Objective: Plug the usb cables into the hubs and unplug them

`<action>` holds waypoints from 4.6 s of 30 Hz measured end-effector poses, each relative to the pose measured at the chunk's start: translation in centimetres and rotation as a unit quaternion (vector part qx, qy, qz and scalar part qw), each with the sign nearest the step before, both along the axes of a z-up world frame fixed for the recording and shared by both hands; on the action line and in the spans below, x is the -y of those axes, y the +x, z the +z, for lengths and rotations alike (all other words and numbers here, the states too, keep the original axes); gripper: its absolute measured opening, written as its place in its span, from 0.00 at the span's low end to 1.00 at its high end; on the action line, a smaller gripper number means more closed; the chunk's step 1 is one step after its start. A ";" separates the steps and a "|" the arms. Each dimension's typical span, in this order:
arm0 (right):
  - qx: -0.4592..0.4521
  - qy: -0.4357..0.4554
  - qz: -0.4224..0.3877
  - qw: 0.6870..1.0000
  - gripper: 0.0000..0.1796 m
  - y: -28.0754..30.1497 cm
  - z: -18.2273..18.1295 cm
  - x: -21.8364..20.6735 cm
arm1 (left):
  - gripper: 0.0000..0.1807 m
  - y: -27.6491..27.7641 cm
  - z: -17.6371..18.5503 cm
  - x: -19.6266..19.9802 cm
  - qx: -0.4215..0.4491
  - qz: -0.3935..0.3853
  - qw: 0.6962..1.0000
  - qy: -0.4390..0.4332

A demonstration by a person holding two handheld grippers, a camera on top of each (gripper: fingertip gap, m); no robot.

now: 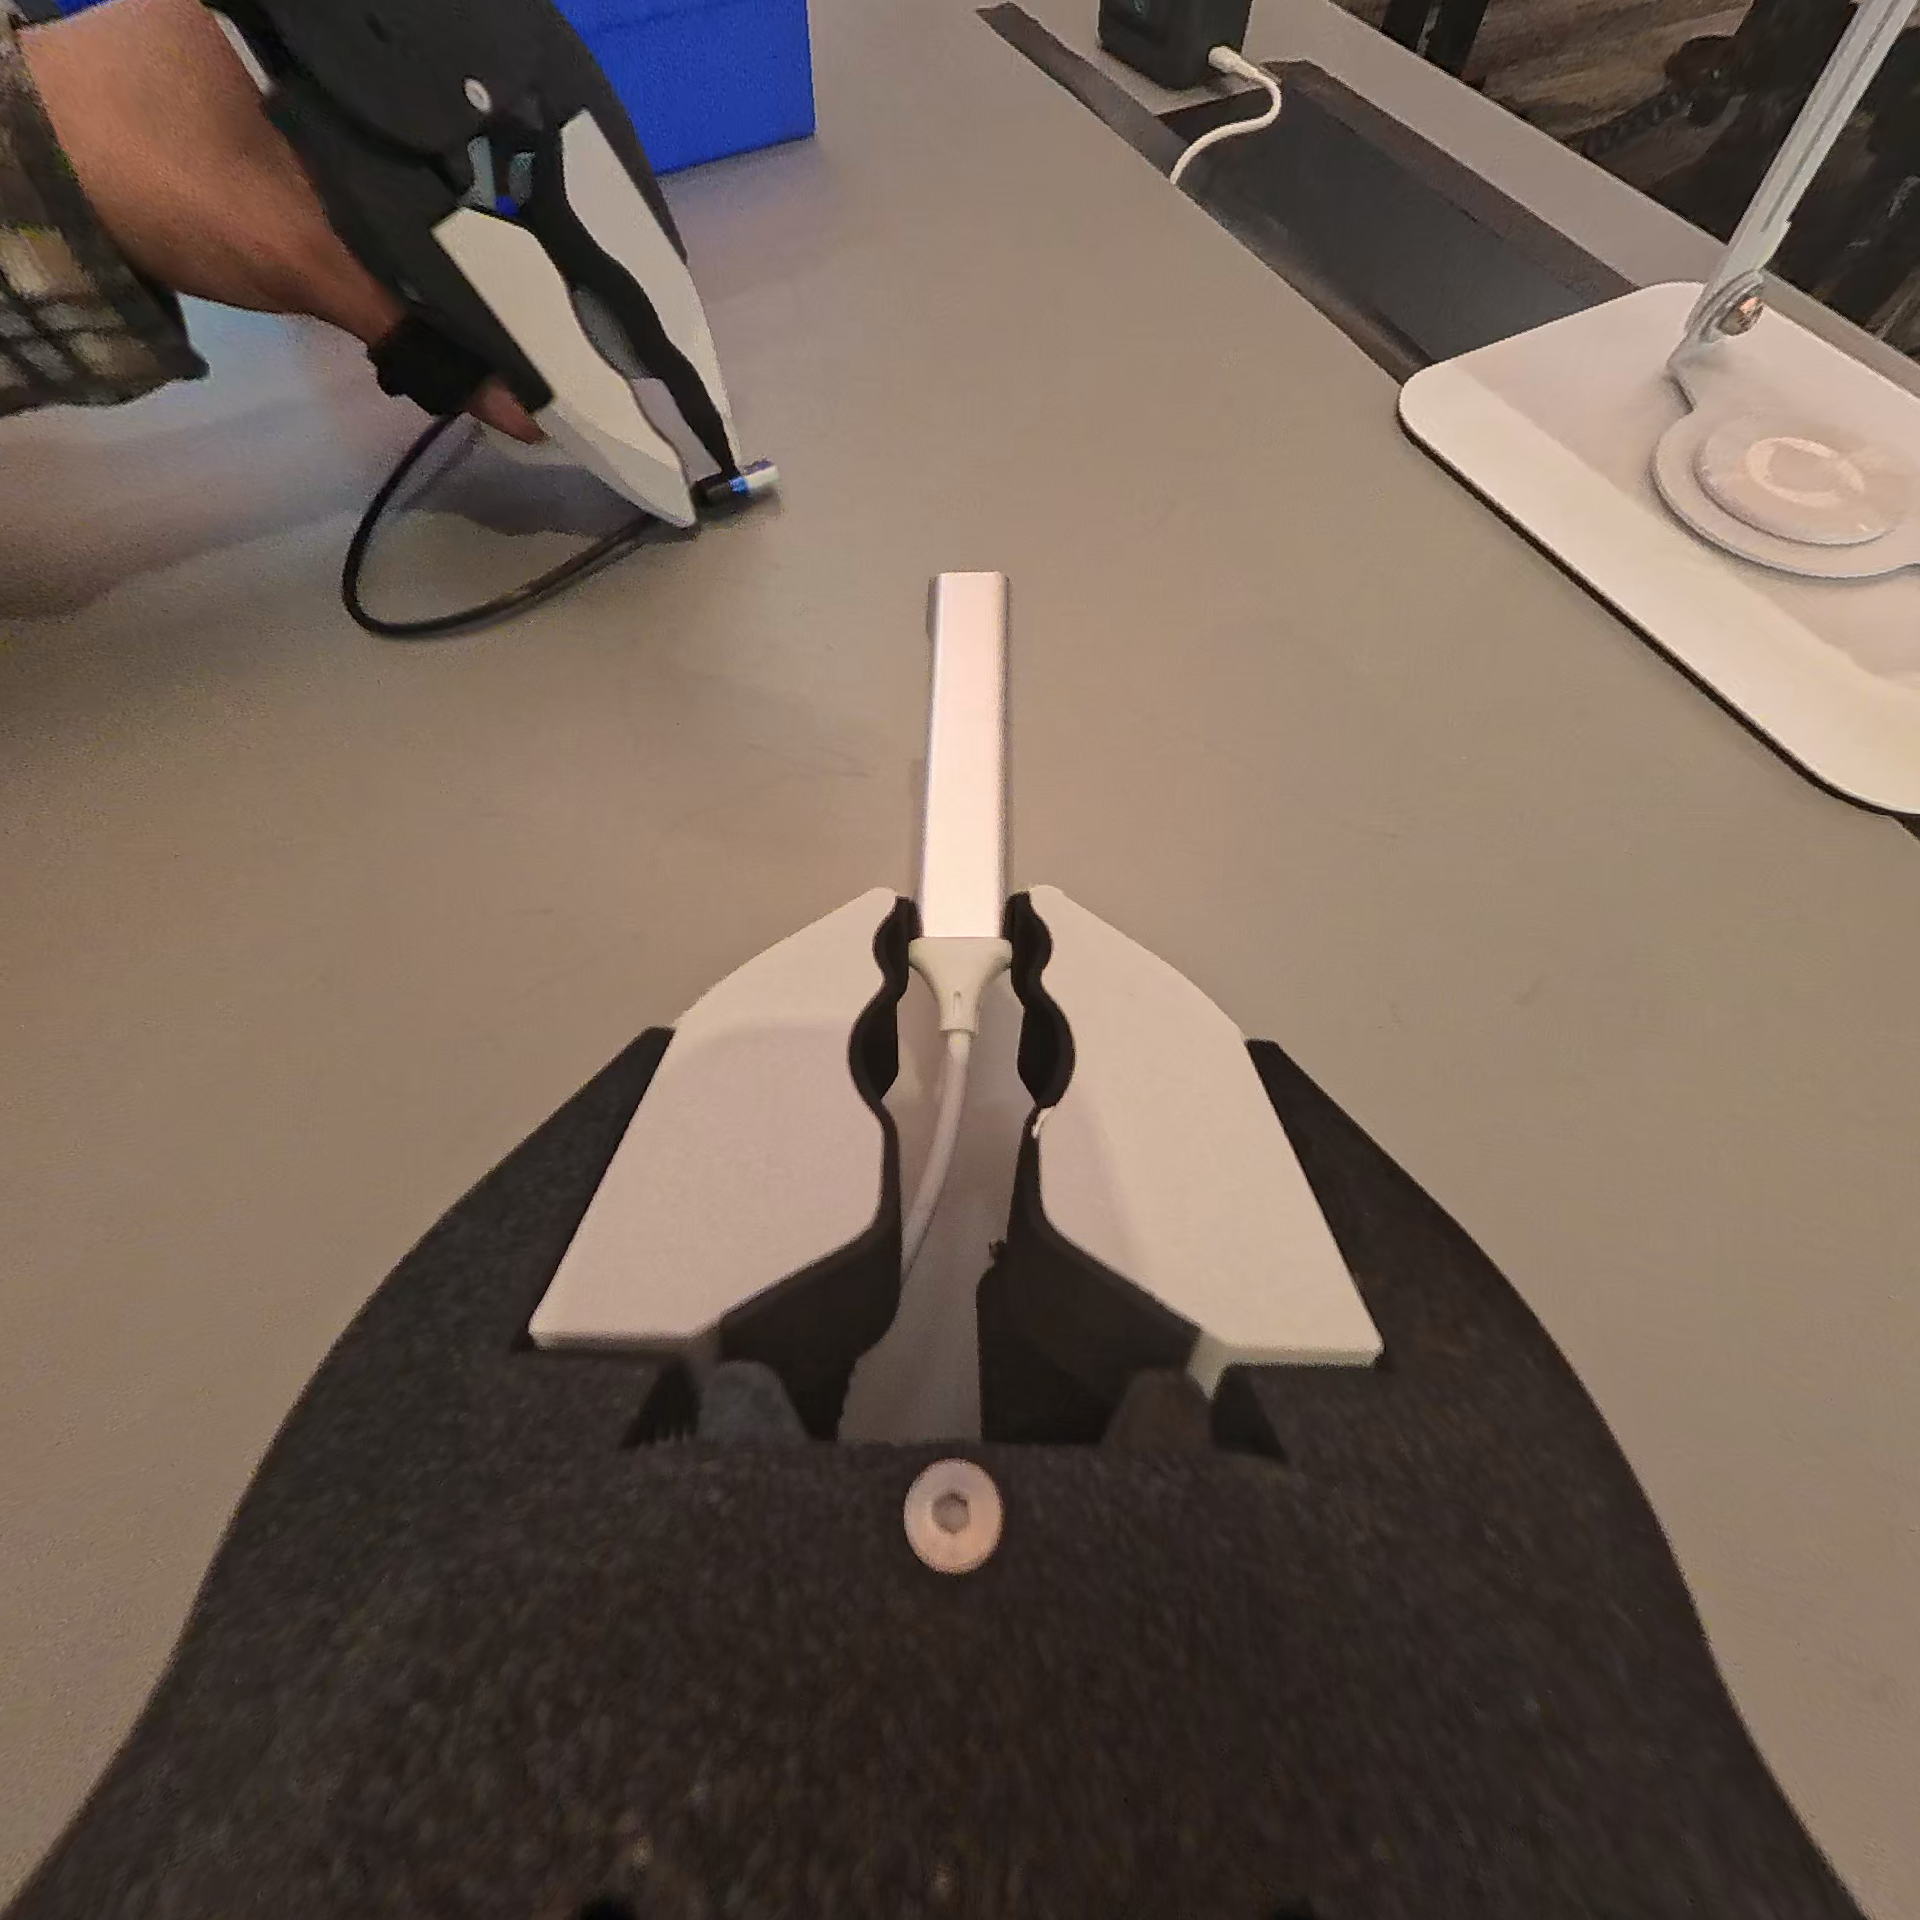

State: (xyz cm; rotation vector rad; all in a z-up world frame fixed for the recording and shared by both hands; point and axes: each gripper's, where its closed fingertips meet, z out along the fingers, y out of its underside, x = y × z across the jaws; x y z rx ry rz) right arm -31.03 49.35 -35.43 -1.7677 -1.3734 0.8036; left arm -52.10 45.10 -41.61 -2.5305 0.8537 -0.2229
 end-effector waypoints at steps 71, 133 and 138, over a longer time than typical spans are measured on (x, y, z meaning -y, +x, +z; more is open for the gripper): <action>0.033 -0.015 -0.121 0.992 0.10 -0.2 -2.0 -2.0 | 0.02 13.2 4.3 -2.8 0.122 0.015 0.978 0.166; 0.068 0.029 -0.156 0.985 0.10 -4.2 -2.5 0.3 | 0.02 11.6 3.4 -3.1 0.150 0.038 0.977 0.146; 0.081 0.050 -0.157 0.983 0.10 -4.2 -2.6 0.3 | 0.02 11.6 3.4 -3.1 0.150 0.038 0.977 0.145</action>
